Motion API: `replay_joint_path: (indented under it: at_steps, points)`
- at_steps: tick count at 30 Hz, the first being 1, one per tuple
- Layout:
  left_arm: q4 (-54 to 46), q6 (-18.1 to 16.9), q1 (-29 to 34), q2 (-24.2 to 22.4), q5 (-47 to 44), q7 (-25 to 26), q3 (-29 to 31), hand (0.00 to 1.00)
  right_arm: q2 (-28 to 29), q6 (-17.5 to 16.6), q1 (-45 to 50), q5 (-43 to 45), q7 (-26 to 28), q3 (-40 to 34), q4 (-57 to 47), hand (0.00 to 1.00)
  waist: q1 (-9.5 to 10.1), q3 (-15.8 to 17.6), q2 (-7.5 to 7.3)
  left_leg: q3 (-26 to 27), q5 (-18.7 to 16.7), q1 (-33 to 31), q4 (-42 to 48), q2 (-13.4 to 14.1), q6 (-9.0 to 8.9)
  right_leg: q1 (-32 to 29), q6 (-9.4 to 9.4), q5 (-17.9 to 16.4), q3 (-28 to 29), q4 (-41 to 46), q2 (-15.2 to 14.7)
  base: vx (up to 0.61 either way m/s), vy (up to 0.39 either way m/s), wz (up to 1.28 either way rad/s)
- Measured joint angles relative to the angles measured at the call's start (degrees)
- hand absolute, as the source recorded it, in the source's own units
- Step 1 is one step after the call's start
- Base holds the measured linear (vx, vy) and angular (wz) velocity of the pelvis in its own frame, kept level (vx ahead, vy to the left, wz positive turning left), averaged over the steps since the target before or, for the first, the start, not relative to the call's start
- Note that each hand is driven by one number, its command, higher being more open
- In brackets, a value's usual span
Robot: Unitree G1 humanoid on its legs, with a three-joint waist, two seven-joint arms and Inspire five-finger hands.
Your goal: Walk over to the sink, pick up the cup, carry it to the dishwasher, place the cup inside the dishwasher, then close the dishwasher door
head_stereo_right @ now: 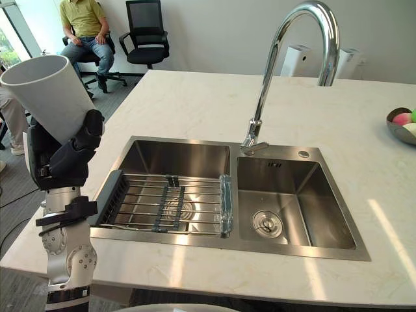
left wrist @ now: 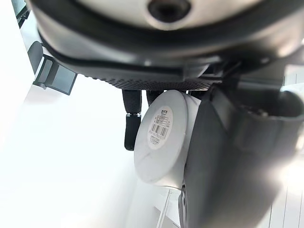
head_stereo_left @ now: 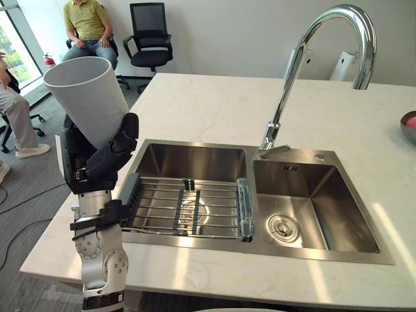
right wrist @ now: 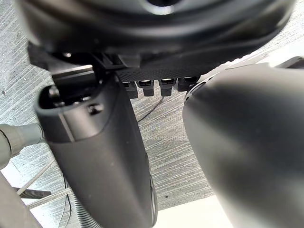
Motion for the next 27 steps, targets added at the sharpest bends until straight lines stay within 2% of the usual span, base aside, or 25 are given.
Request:
replay_joint_path:
  at_steps: [6,11,13,14,15,16,17,18,19,20,21,22,23,24,25,26,27]
  points:
    - [-1.8,1.4,2.4,0.0,0.6,-0.3,0.7,0.00,0.0,0.0,0.2,-1.2,1.1,-1.6,0.1,1.00,0.81,0.1,0.25,-0.6,0.1,-0.4,0.0,-0.1,0.07,0.0,-0.02,0.0,-0.4,0.1,0.0,0.00,-0.002,0.06]
    - [-2.3,2.3,4.6,-0.3,1.2,-1.0,-0.2,0.00,-0.3,0.0,0.2,-1.2,1.9,-1.8,-0.4,1.00,1.73,0.9,0.43,-5.5,1.6,-4.4,0.1,-0.2,0.41,-1.7,-0.26,-1.2,-5.4,1.4,0.0,-0.02,-0.014,0.49]
    - [-2.4,1.6,7.4,-0.8,1.3,-0.5,-1.1,0.00,-1.2,0.1,-0.3,-1.7,2.1,-0.6,-0.4,1.00,3.91,1.0,0.46,-5.8,1.1,-6.7,0.2,0.3,0.67,-4.2,-0.62,-2.0,-5.8,2.9,0.3,-0.02,-0.019,0.12]
    - [-2.4,1.5,8.0,-1.2,1.3,-0.4,-1.4,0.00,-1.6,0.2,-0.5,-1.6,2.1,-0.4,-0.3,1.00,4.12,1.1,0.93,-5.1,0.5,-7.2,0.2,0.6,0.99,-4.7,-0.74,-2.1,-6.3,3.5,0.6,0.01,-0.021,0.23]
    - [-2.5,1.5,8.4,-2.2,1.3,-0.3,-1.4,0.00,-1.1,-0.4,-0.1,-1.5,2.1,-1.4,-0.2,1.00,3.72,1.0,-0.12,-0.3,-1.8,-8.0,1.4,1.3,3.26,-4.7,-0.92,-1.8,-7.7,3.0,-0.4,0.03,0.003,0.40]
    - [-2.6,1.4,8.1,-2.3,1.3,-0.2,-1.4,0.00,-0.3,-0.7,-0.2,-1.0,1.8,-2.4,0.0,1.00,3.08,1.5,-1.45,3.3,-3.4,-9.2,6.2,2.1,5.79,-4.6,-1.07,-1.5,-8.4,2.6,-1.8,0.08,0.034,0.50]
    - [-2.6,0.8,7.7,-2.6,1.2,-0.2,-2.5,0.00,-0.6,-1.0,-0.5,-0.2,1.7,-2.8,-0.3,1.00,2.75,2.5,-1.25,9.0,-6.6,-12.6,21.4,5.9,10.34,-5.3,-1.08,-1.5,-9.4,4.8,-3.2,0.04,0.097,0.37]
    - [-2.6,0.7,7.3,-2.8,1.3,-0.2,-4.8,0.00,-2.3,-0.7,-0.5,0.1,1.8,-2.8,-1.2,1.00,2.72,2.9,0.97,12.9,-6.7,-14.5,31.6,10.1,11.95,-7.4,-1.81,-2.8,-11.1,10.7,-3.9,0.02,0.076,0.28]
    - [-2.5,0.6,6.6,-3.0,1.4,-0.2,-6.1,0.00,-3.6,-0.6,-0.8,0.1,1.8,-2.9,-1.7,1.00,2.42,3.7,2.37,14.5,-5.9,-15.5,33.3,10.3,12.47,-9.6,-2.69,-4.4,-12.7,16.0,-4.4,-0.12,0.066,0.61]
    - [-2.5,0.3,5.5,-4.1,2.3,-0.4,-7.5,0.00,-4.4,-0.4,-1.4,0.0,1.9,-3.3,-0.8,1.00,0.11,3.1,4.25,11.4,-4.2,-15.1,26.5,8.2,11.74,-11.9,-3.20,-6.9,-13.1,14.3,-1.6,-0.28,-0.045,1.38]
    - [-2.7,-0.6,2.0,-3.6,2.5,-0.4,-7.6,0.00,-2.5,-0.2,-0.8,0.1,2.0,-3.3,0.4,1.00,-2.95,2.6,1.74,9.7,-2.3,-9.7,15.4,2.7,10.62,-12.0,-5.70,-3.2,-15.4,5.2,-0.3,-0.30,-0.074,1.87]
    - [-0.8,-2.7,-1.8,-4.4,2.5,-0.6,-8.1,0.00,-1.9,-0.3,-0.7,0.3,1.8,-3.6,0.8,1.00,-3.78,4.3,2.23,16.7,-9.8,-7.0,24.2,5.5,11.29,-11.0,-7.62,1.8,-19.2,5.0,-0.7,-0.23,-0.093,1.75]
    - [-0.1,-3.0,-3.6,-5.9,2.5,-0.1,-9.8,0.00,-2.3,0.1,-0.6,1.7,1.2,-5.4,0.8,1.00,-3.68,4.9,4.34,20.8,-12.2,-3.3,27.2,8.4,8.17,-10.5,-8.16,2.1,-21.6,6.0,-0.7,-0.04,0.014,1.26]
    - [0.7,-3.0,-4.2,-6.5,2.6,-0.2,-11.4,0.00,-2.4,0.1,-0.1,2.5,1.0,-6.0,-0.4,1.00,-3.79,4.9,5.25,23.6,-12.1,0.8,25.7,8.5,5.12,-10.3,-8.06,2.1,-23.4,6.4,-1.4,-0.05,0.147,1.32]
    - [1.0,-2.8,-4.3,-6.5,3.2,-0.3,-14.1,0.00,-2.7,-0.2,0.6,2.4,0.8,-5.7,-1.2,1.00,-4.16,4.8,6.02,25.0,-11.9,5.0,22.6,8.1,2.98,-9.6,-8.01,2.1,-26.8,7.4,-2.7,-0.05,0.217,1.26]
    - [0.9,-2.8,-4.2,-6.4,3.6,-0.6,-15.0,0.00,-2.7,0.0,0.6,2.4,0.7,-5.7,-1.4,1.00,-4.14,4.6,6.46,24.7,-11.5,6.5,21.0,8.0,1.55,-9.6,-7.98,2.0,-28.3,8.3,-3.2,-0.13,0.294,1.47]
    - [0.4,-2.7,-4.2,-6.3,3.7,-0.6,-16.2,0.00,-2.9,0.8,0.5,1.8,-0.1,-5.5,-2.2,1.00,-4.13,4.4,7.46,23.3,-11.2,8.5,16.7,7.8,-3.56,-9.6,-7.83,1.9,-31.0,10.3,-4.4,-0.25,0.403,1.47]
